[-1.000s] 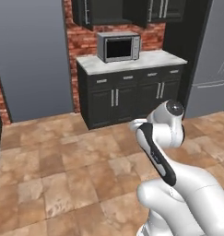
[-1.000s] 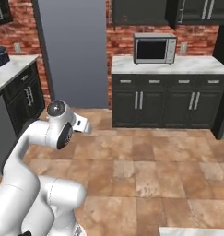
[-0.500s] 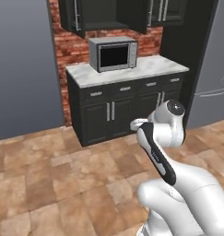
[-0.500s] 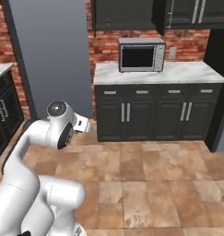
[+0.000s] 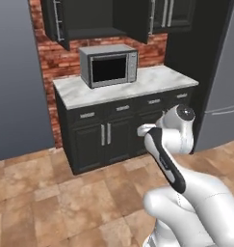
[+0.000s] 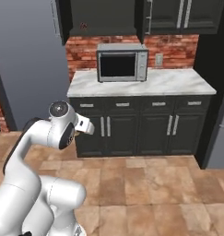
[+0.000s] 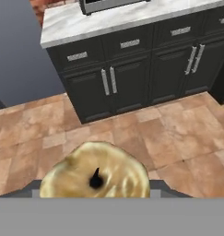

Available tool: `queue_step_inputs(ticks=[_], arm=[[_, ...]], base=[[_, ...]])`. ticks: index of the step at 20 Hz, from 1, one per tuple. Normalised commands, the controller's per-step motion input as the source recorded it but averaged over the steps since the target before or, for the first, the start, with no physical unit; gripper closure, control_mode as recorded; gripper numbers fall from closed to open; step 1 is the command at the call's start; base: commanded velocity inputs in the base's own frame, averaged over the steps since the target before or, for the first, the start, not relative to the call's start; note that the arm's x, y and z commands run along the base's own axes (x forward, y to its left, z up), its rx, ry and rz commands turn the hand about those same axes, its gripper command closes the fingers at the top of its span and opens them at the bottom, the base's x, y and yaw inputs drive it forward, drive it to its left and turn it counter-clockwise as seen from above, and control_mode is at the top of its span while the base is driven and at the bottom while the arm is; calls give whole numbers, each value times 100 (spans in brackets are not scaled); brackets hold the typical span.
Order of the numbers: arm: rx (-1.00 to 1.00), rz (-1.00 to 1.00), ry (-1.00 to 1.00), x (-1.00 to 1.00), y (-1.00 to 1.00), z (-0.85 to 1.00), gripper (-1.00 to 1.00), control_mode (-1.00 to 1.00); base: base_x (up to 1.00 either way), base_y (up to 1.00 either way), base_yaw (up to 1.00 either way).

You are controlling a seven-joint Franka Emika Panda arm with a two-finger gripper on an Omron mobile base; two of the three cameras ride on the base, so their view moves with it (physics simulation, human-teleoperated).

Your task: Pick the candle and candle from the dining table and place them in the open cabinet. Close the cabinet after placing the objects.

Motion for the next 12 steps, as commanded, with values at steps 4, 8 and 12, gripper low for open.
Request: queue_step_inputs(ticks=[4,8,12], arm=[[0,0,0,0,0,0,100,100],[0,0,0,0,0,0,100,100],[0,0,0,0,0,0,100,100]], base=[[93,-19,13],[68,-30,24],[32,-36,32]])
